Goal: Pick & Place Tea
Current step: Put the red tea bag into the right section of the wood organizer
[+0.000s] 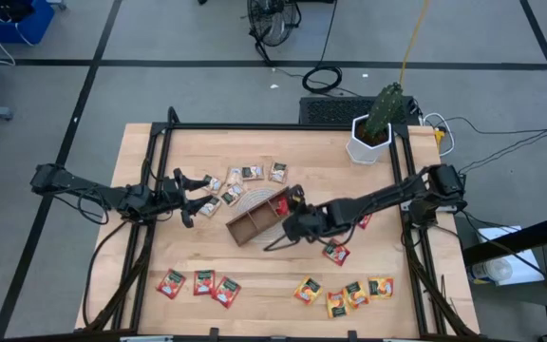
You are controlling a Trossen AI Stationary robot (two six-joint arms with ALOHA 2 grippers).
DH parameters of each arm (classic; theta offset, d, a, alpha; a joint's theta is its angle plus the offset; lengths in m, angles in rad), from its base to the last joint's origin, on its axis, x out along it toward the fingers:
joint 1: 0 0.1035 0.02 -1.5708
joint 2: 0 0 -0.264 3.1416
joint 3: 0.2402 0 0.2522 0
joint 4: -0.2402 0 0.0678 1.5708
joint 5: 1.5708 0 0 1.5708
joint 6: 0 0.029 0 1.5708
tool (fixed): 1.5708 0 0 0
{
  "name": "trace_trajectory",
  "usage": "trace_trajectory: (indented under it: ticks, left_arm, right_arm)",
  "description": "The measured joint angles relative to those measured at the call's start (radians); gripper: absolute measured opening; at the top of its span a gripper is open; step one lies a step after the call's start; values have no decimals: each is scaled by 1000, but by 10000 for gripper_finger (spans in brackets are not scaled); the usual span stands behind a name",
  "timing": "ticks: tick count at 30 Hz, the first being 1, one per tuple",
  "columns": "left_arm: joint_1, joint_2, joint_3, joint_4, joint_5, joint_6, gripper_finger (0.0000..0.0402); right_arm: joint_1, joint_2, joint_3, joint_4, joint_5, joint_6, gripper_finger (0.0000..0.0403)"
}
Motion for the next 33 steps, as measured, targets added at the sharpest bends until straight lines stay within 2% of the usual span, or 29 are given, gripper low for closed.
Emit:
trace_trajectory:
  ticks: [7, 14, 19, 26, 33]
  left_arm:
    - [0, 0, 0, 0, 0, 0, 239]
    - [0, 0, 0, 0, 0, 0, 239]
    - [0, 0, 0, 0, 0, 0, 239]
    - [0, 0, 0, 0, 0, 0, 239]
    - [0, 0, 0, 0, 0, 0, 239]
  right_arm:
    - [-55, 10, -50, 107, -24, -76, 171]
    - [-117, 10, -72, 118, -29, -107, 163]
    - [-122, 10, -73, 160, -106, -123, 149]
    - [-113, 10, -73, 198, -123, -153, 107]
    - [-134, 10, -73, 195, -151, -132, 29]
